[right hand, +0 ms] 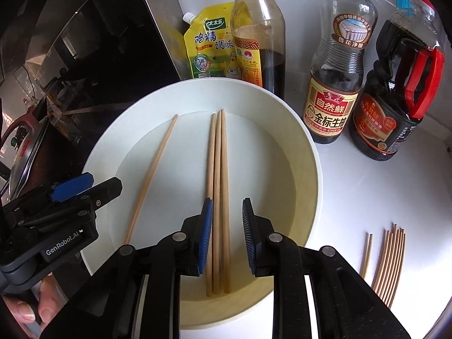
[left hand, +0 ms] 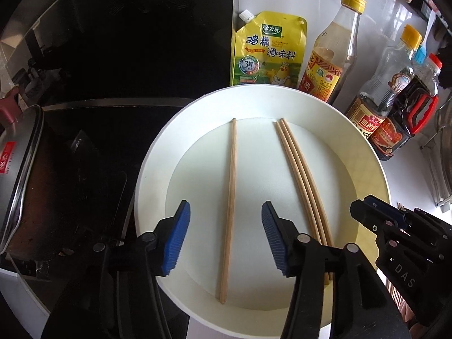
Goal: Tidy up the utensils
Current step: 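Open the left gripper while the right gripper releases its chopstick into the basin, then move both open tools back toward the chopstick pile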
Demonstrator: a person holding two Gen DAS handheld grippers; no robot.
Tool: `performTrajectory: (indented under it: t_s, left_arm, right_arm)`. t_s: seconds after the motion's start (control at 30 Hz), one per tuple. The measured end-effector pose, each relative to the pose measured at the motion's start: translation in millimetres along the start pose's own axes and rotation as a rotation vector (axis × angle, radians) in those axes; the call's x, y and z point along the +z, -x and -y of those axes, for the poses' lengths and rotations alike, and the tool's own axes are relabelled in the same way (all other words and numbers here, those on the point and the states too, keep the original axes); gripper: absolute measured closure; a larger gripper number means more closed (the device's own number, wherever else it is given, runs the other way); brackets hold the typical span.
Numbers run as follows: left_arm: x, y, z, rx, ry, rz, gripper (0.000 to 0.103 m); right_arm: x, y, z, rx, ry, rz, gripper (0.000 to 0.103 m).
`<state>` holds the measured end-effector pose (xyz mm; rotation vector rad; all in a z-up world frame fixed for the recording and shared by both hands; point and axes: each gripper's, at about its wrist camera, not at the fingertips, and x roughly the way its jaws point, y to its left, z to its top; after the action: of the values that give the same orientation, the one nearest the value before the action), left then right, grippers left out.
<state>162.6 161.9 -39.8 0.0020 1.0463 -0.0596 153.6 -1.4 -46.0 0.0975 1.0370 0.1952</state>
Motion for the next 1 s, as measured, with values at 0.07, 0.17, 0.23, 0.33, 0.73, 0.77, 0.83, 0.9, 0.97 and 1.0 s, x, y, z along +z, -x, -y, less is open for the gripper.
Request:
performTrajectory:
  t_s: [0.07,0.17,0.23,0.33,0.73,0.77,0.83,0.9,0.97,1.0]
  left_arm:
    - [-3,9,-2,0.005,0.008,0.023,0.035]
    - [-6,21,-2,0.016,0.008,0.039,0.035]
    - [-10,28,-2,0.018,0.016,0.047,0.033]
    - [-17,42,-1,0.022,0.027,0.062,0.027]
    - [-45,76,18,0.041,0.048,0.087,0.012]
    - [-48,77,21,0.047,0.048,0.086,0.011]
    - [-54,79,28,0.05,0.045,0.084,0.011]
    - [-59,80,35,0.047,0.036,0.079,0.009]
    - [-64,80,44,0.048,0.026,0.076,0.008]
    - [-66,80,49,0.046,0.021,0.073,0.008]
  right_arm:
    - [-5,8,-1,-0.007,0.011,0.01,0.082]
    - [-13,20,-2,-0.009,0.02,0.023,0.081]
    - [-19,29,-2,-0.007,0.023,0.033,0.078]
    - [-28,41,-2,-0.003,0.028,0.048,0.073]
    - [-67,85,13,-0.009,0.04,0.089,0.057]
    - [-70,87,16,-0.012,0.039,0.089,0.054]
    - [-77,89,23,-0.017,0.036,0.087,0.053]
    - [-85,92,31,-0.023,0.027,0.081,0.053]
    - [-93,93,40,-0.031,0.018,0.073,0.053]
    - [-96,94,45,-0.034,0.013,0.068,0.052]
